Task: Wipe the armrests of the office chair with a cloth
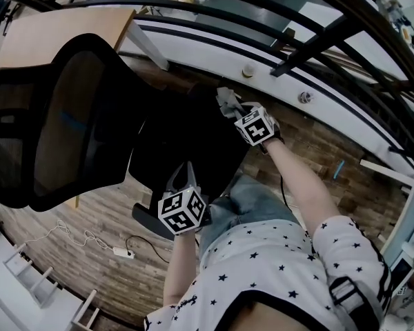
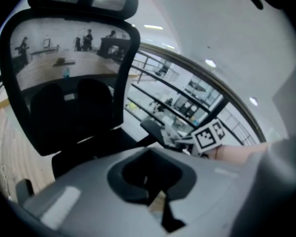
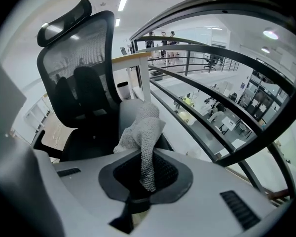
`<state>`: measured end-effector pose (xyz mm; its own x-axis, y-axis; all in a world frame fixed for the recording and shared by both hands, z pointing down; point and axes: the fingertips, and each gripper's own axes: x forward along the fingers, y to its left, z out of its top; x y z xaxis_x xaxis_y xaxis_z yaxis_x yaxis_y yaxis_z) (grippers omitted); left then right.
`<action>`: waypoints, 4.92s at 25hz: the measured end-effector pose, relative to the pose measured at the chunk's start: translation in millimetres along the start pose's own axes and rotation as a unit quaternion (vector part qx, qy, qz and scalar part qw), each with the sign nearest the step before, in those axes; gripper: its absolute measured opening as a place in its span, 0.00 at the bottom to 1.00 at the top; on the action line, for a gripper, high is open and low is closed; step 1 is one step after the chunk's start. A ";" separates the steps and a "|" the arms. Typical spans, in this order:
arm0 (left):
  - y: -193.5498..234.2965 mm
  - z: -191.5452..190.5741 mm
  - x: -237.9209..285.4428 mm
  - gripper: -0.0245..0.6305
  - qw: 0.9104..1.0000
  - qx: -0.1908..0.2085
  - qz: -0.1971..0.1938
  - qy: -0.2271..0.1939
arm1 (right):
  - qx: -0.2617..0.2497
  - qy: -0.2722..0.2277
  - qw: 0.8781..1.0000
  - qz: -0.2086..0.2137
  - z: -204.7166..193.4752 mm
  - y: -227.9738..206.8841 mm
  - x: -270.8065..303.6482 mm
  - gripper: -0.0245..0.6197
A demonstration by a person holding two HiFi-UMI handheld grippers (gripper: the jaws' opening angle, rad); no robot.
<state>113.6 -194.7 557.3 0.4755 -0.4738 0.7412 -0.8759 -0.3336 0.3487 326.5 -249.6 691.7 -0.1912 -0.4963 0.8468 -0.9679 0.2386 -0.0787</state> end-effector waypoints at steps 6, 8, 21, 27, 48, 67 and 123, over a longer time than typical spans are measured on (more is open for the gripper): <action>-7.0 -3.3 -2.1 0.04 1.000 0.010 -0.010 0.001 | 0.017 0.002 1.000 -0.010 -19.7 -3.4 -10.7 0.10; -8.9 -5.3 -3.4 0.04 1.000 0.013 -0.012 0.002 | 0.014 0.004 1.000 -0.013 -24.0 -4.8 -15.9 0.10; -16.6 -15.1 -12.6 0.04 1.000 0.014 -0.023 0.003 | 0.034 0.029 0.999 -0.030 -59.2 -10.5 -31.7 0.10; -20.1 -17.4 -13.6 0.04 1.000 0.015 -0.023 0.001 | 0.034 0.039 0.998 -0.038 -72.6 -15.7 -32.5 0.10; -15.8 -40.2 -65.8 0.04 0.999 0.003 -0.017 -0.045 | 0.048 -0.043 0.997 -0.039 -73.6 39.0 -99.7 0.10; -3.0 -116.9 -153.4 0.04 0.995 -0.037 0.008 -0.092 | 0.020 -0.134 0.991 0.008 -89.8 147.9 -191.3 0.10; -12.6 -157.3 -232.5 0.04 0.984 -0.033 0.065 -0.165 | -0.042 -0.247 0.960 0.128 -96.5 261.7 -309.7 0.10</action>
<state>1.2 47.8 470.8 0.3511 -0.7509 0.5594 -0.9291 -0.2049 0.3080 148.2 47.1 459.5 -0.4947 -0.7426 0.4514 -0.8665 0.4615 -0.1904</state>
